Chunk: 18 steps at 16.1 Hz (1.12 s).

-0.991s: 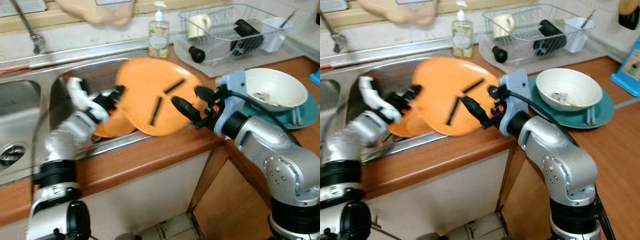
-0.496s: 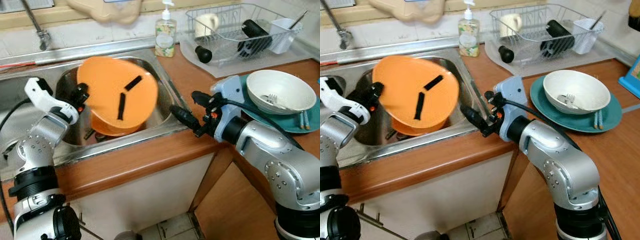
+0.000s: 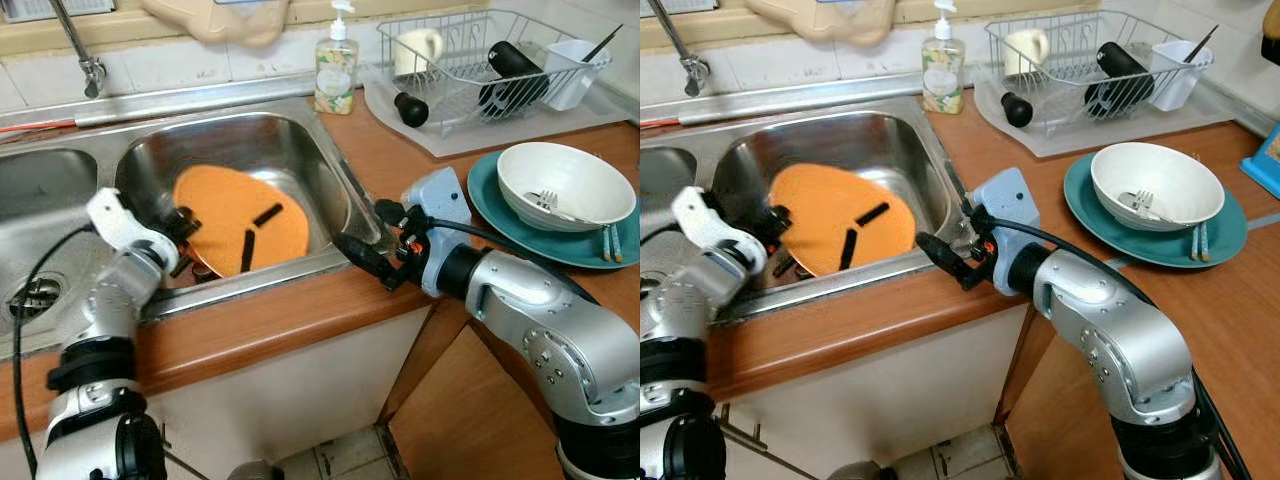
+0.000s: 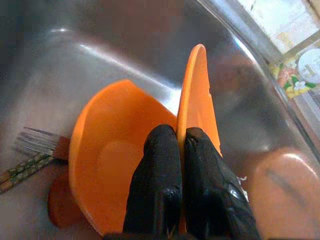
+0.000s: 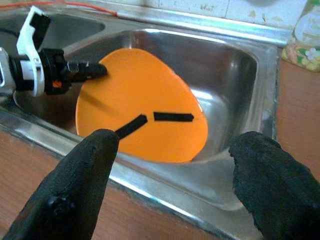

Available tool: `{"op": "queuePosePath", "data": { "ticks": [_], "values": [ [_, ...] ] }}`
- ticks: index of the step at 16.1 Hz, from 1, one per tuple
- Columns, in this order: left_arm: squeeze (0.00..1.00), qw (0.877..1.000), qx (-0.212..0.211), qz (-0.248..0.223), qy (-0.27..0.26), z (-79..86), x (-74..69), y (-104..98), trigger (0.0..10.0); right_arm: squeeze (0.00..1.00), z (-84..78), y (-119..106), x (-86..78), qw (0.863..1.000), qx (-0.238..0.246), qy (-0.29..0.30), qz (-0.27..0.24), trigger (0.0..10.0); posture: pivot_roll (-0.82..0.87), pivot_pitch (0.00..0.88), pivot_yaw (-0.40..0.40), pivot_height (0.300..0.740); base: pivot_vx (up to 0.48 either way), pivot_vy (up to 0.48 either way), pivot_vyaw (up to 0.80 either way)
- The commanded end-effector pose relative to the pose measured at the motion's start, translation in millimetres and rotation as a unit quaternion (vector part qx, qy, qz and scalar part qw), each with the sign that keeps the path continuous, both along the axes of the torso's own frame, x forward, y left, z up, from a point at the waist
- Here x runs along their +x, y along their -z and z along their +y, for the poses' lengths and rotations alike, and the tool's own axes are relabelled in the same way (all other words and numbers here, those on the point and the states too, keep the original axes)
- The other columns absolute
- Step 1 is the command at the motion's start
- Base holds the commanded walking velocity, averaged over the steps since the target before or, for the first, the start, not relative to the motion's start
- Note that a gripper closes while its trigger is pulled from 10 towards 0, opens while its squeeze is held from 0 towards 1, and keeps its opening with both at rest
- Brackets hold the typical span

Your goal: Kitchen organization

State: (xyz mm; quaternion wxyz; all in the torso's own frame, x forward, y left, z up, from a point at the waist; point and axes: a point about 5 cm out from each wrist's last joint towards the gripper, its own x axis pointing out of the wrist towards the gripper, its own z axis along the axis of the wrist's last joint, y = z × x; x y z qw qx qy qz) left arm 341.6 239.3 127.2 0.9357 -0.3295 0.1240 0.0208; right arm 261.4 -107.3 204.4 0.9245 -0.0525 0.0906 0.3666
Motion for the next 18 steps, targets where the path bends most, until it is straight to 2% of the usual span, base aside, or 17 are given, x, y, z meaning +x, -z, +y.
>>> {"op": "queuePosePath", "data": {
  "ticks": [1, 3, 4, 5, 6, 11, 12, 13, 18],
  "values": [
    [0.00, 0.999, 0.008, -0.041, 0.005, -2.8, 9.0, -18, 0.0, 0.00, -0.8, 3, 0.3, 1.000, -0.008, 0.000, 0.003, 10.0, -0.09, 0.000, 0.050, 0.740, 0.000, 0.000, 0.00],
    [0.00, 0.999, 0.017, -0.036, 0.011, -4.1, 12.0, -15, 0.0, 0.00, -1.5, 5, 0.8, 1.000, -0.011, 0.004, 0.006, 10.0, -0.10, 0.000, 0.052, 0.740, 0.000, 0.000, 0.00],
    [0.00, 0.999, 0.020, -0.033, 0.012, -4.6, 13.6, -13, 1.6, 0.00, -2.0, 5, 0.8, 1.000, -0.011, 0.005, 0.007, 10.0, -0.10, 0.000, 0.052, 0.740, 0.000, 0.000, 0.00],
    [0.00, 0.999, 0.024, -0.030, 0.013, -4.8, 13.9, -13, 9.5, 0.00, -2.2, 5, 0.9, 1.000, -0.011, 0.006, 0.007, 10.0, -0.10, 0.000, 0.050, 0.740, 0.000, 0.000, 0.00],
    [0.00, 0.999, 0.042, -0.017, 0.016, -6.5, 14.5, -8, 10.0, 0.00, -3.3, 7, 1.9, 1.000, -0.013, 0.007, 0.010, 10.0, -0.10, 0.000, 0.040, 0.740, 0.000, 0.000, 0.00],
    [0.00, 0.996, 0.087, 0.011, 0.028, -8.5, 11.6, 4, 10.0, 0.00, -4.2, 9, 4.3, 0.999, -0.017, 0.022, 0.018, 10.0, -0.10, 0.000, 0.037, 0.740, 0.000, 0.000, 0.00],
    [0.38, 0.995, 0.091, 0.014, 0.029, -8.1, 11.4, 5, 10.0, 0.00, -4.3, 10, 4.0, 0.999, -0.017, 0.024, 0.020, 10.0, -0.11, 0.000, 0.037, 0.740, 0.000, 0.000, 0.00],
    [1.00, 0.995, 0.096, 0.016, 0.031, -7.8, 11.3, 5, 10.0, 0.00, -4.4, 11, 3.6, 0.999, -0.017, 0.025, 0.022, 10.0, -0.11, 0.000, 0.037, 0.740, 0.000, 0.000, 0.00],
    [1.00, 0.993, 0.116, 0.014, 0.031, -2.1, 9.9, 3, 10.0, 0.00, -4.5, 10, 4.4, 0.999, -0.018, 0.027, 0.021, 10.0, -0.10, 0.000, 0.039, 0.740, 0.000, 0.000, 0.00]
  ]
}}
